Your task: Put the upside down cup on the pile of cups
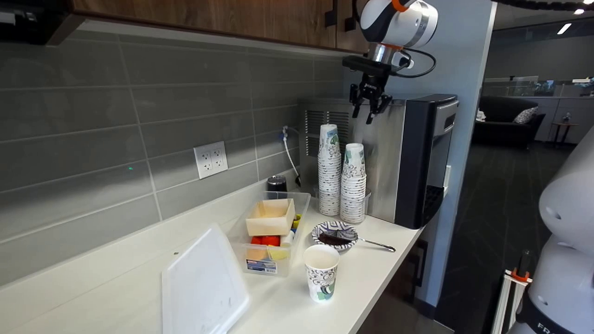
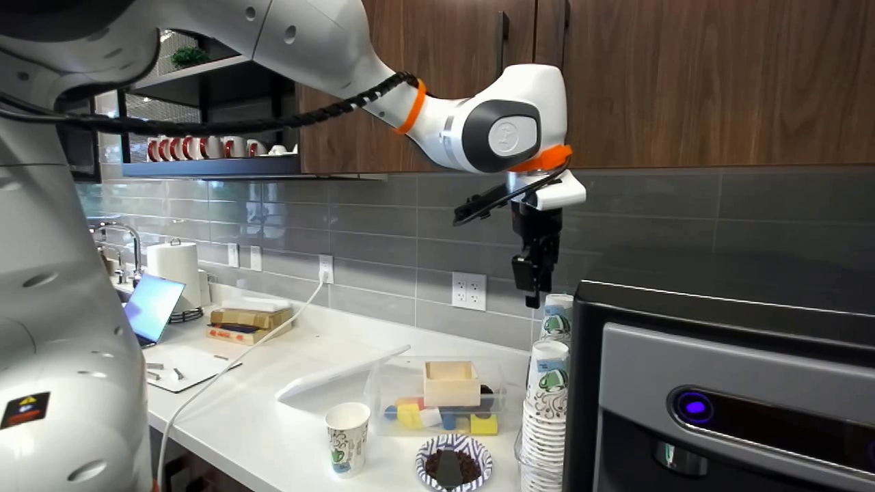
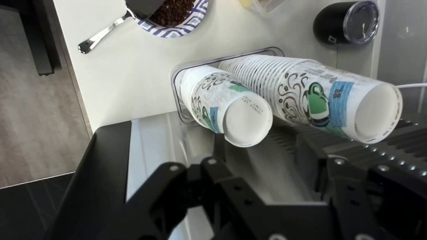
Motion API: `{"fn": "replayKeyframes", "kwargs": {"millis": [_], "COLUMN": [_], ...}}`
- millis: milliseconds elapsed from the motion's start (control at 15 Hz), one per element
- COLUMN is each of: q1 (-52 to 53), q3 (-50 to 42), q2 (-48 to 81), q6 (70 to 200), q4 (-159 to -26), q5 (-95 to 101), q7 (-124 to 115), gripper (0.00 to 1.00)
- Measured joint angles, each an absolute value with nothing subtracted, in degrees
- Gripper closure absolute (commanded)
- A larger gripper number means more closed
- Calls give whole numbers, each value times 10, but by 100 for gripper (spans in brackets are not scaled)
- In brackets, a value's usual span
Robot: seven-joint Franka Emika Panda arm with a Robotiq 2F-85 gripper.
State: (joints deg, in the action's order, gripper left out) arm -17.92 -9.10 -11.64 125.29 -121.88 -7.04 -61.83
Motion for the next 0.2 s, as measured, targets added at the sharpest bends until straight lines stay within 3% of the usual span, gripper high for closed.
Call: {"fn": "replayKeyframes", "kwargs": {"millis": [67, 200], "q1": [-179, -178], "q3": [-91, -91], "q2": [-116, -116], "q6": [1253, 1253], "q4": [-1218, -1216], "q5": [-70, -69], "q7": [-619, -619], "gripper": [4, 0]}}
